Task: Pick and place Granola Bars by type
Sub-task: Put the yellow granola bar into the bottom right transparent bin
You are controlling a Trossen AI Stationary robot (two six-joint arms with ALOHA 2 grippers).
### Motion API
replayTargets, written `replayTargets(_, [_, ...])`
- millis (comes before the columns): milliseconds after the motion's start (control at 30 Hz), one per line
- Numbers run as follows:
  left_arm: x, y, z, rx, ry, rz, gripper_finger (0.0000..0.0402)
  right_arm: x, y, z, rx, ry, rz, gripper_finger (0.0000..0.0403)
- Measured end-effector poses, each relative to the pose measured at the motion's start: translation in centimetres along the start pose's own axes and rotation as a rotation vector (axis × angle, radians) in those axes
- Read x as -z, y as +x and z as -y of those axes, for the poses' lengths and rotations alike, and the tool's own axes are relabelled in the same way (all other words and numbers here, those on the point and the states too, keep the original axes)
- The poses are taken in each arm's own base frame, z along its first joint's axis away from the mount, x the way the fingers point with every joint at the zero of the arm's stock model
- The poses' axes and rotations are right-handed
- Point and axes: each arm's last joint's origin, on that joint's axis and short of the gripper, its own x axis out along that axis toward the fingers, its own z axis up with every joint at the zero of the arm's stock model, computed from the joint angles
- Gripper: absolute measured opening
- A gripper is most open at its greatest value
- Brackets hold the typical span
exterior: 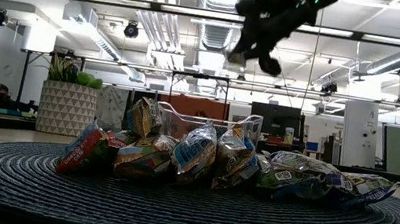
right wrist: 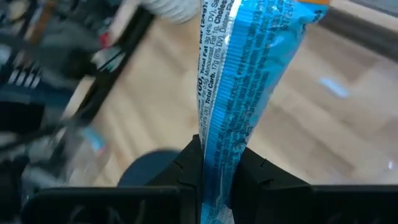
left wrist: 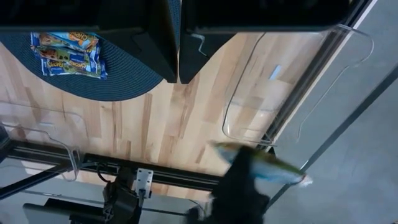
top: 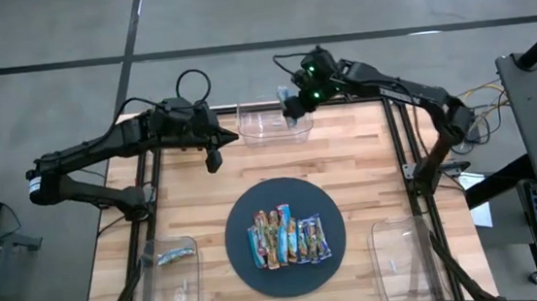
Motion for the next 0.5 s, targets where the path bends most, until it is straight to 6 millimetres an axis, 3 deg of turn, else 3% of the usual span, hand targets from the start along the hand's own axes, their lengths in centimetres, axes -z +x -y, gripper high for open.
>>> replayTargets(300, [0.0, 0.0, 0.0, 0.001, 0.001, 0.000, 0.0000, 4.3, -6.4, -6.3, -0.113, -0.350, -0.005, 0.0038])
replayTargets(500, [0.0, 0.0, 0.0, 0.001, 0.011, 0.000, 0.0000, 7.9, -10.9, -8.7, -0.178, -0.549, -0.022, 0.0038])
